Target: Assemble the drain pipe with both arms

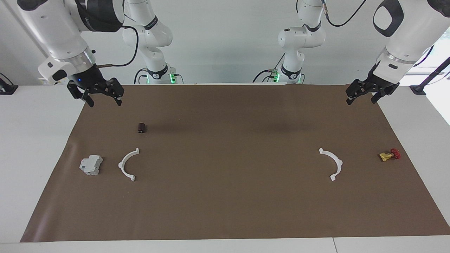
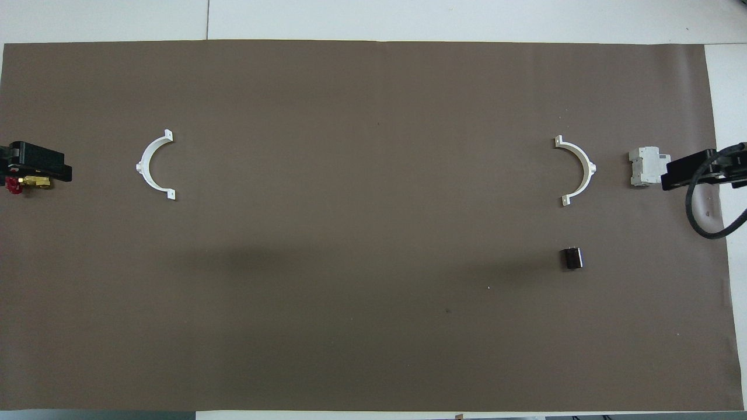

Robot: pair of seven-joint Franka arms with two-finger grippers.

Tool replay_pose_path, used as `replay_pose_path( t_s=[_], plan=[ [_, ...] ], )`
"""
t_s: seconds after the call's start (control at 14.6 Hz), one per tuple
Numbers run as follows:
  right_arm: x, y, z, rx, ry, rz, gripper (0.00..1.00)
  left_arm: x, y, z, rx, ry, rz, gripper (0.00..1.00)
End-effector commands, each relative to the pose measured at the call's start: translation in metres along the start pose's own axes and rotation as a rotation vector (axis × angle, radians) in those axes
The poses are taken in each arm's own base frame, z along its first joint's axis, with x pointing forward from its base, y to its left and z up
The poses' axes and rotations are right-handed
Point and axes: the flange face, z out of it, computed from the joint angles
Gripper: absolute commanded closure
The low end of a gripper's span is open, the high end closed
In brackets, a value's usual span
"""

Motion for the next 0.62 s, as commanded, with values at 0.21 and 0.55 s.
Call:
replay_pose_path(
  t_s=[0.21, 0.55],
  plan=[
    [0.045, 0.022, 0.131, 0.046, 0.027, -0.073, 0.00, 0.003, -0.006, 0.057, 0.018, 0.081, 0.010, 0.00],
    [0.059, 0.060, 0.237, 0.037, 0.009, -0.139, 0.00, 0.039, -0.011, 0.146, 0.017, 0.064, 0.035, 0.00]
  ],
)
